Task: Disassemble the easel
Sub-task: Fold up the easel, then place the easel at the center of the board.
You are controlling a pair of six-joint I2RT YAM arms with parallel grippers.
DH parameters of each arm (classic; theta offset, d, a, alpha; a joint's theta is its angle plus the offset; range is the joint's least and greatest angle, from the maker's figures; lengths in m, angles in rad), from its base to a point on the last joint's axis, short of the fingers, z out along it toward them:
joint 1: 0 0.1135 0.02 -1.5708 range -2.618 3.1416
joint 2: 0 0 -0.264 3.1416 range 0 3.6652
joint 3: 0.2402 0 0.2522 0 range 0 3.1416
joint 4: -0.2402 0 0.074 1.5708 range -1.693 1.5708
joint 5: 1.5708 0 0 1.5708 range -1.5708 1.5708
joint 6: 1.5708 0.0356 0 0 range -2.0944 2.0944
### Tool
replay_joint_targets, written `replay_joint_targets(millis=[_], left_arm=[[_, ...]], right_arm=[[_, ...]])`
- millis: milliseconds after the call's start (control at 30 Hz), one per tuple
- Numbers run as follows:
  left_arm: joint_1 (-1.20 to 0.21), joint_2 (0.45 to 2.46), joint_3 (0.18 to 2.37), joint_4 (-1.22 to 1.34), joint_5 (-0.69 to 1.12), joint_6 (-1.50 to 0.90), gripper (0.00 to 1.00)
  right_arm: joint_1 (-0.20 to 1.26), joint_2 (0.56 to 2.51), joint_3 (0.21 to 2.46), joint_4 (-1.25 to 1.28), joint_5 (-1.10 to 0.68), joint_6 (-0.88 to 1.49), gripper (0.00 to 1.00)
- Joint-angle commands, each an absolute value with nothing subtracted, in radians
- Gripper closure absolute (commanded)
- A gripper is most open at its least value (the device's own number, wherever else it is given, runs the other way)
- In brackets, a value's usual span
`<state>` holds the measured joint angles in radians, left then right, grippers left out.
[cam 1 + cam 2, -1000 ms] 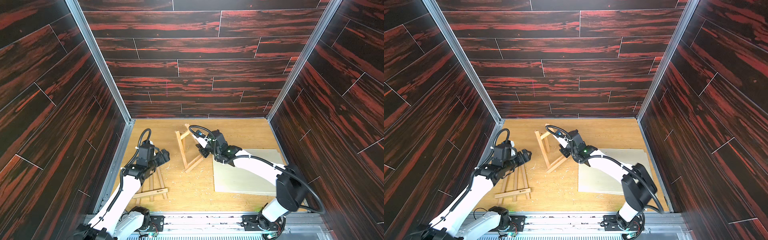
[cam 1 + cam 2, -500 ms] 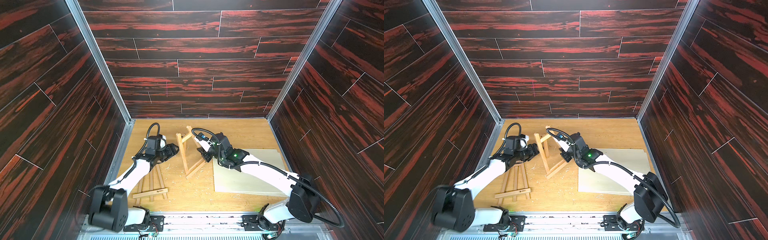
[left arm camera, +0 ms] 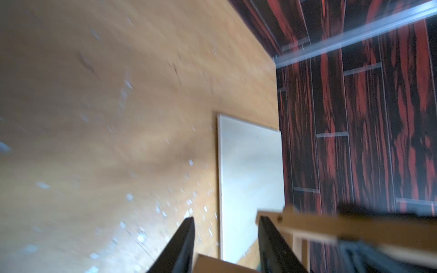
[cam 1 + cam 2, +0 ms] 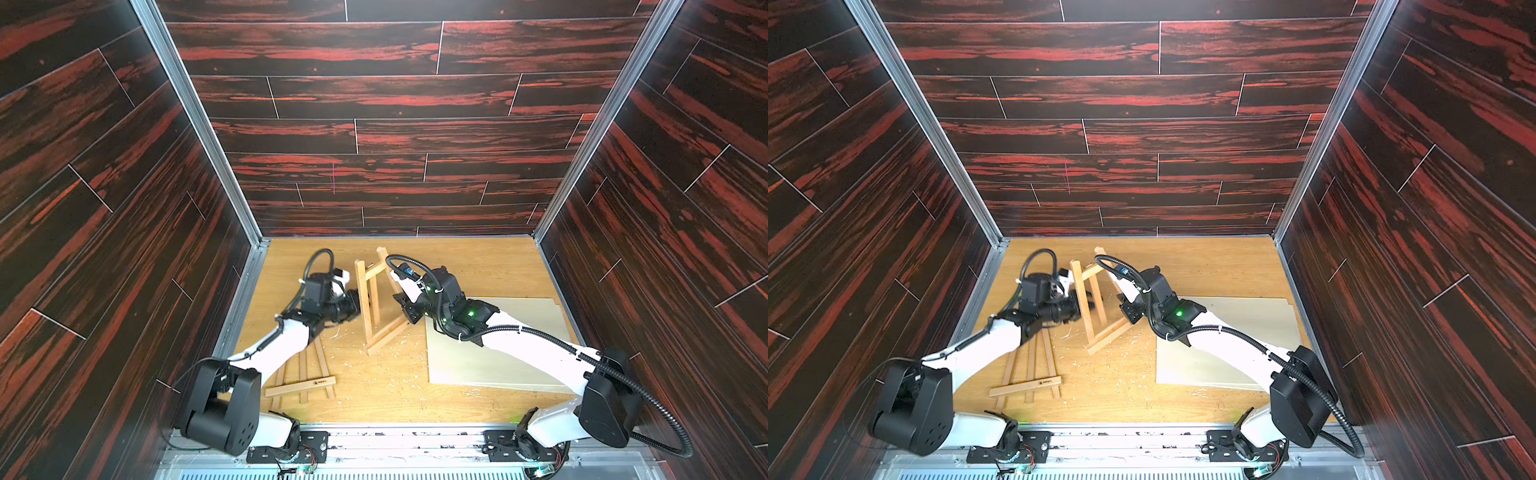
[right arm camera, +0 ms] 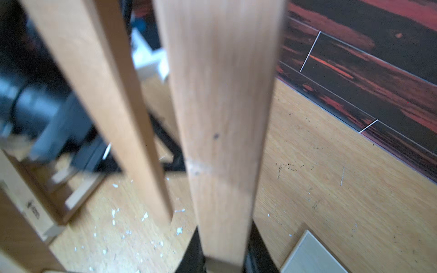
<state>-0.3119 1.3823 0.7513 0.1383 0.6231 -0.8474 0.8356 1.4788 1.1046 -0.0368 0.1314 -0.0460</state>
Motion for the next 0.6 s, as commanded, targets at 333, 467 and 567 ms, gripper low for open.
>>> replay_joint_targets(millis=[333,467,567], left_arm=[[-0.400,1.318,0.569,0.278,0.576,-0.949,0.52],[-0.411,1.334,0.510,0.307,0.570,-0.956,0.52],[-0.413,1.343,0.481,0.309,0.563,-0.952,0.52]], right_arm=[[0.907,1.442,0.910,0.113,0.204,0.254,0.77],[0.929,1.455,0.853,0.127,0.229,0.319,0.77],[0.938,1.474,0.830,0.129,0.246,0.355,0.77]])
